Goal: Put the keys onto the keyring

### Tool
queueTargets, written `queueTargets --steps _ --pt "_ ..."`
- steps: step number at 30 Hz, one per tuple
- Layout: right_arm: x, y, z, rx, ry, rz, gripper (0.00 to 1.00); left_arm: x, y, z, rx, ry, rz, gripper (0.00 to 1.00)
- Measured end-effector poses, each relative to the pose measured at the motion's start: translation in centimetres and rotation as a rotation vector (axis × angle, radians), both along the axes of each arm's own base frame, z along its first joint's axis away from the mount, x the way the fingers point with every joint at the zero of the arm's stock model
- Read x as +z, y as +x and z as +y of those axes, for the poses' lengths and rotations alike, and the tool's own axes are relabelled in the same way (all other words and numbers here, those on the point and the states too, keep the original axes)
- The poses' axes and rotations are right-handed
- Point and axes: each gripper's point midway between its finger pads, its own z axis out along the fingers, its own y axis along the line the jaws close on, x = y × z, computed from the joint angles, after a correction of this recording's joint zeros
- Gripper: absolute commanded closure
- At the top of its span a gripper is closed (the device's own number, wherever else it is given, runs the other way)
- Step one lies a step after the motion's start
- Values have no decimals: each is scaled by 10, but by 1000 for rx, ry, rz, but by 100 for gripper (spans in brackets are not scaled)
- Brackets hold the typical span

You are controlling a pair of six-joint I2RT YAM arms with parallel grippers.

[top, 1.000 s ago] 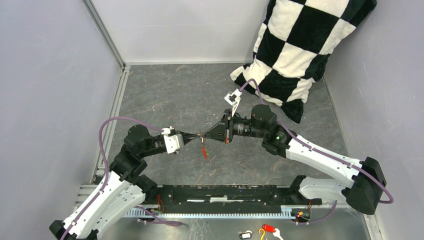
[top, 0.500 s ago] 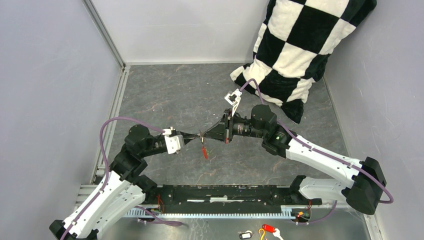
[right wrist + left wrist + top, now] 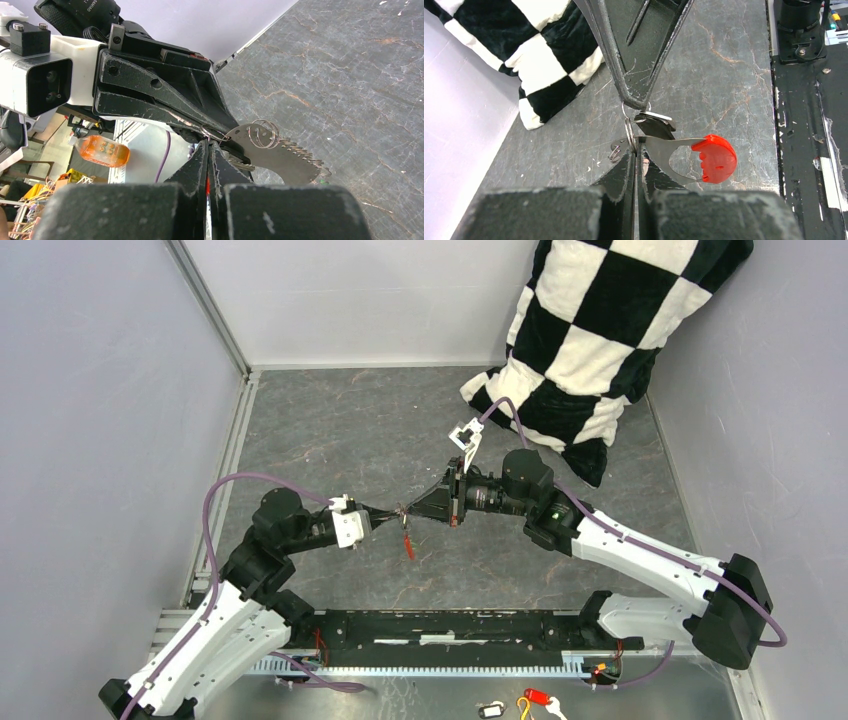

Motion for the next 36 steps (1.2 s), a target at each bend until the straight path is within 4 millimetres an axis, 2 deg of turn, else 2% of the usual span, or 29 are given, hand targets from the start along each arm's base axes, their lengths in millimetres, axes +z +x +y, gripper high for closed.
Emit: queueTargets --steps 12,19,36 --pt "-4 -2 3 10 -9 2 100 -8 1 0 0 24 20 98" --pt "-8 -9 11 37 -31 -20 100 -13 1 0 0 43 49 98" --pt "-5 -9 21 22 -132 -128 100 -11 8 -1 20 56 74 98"
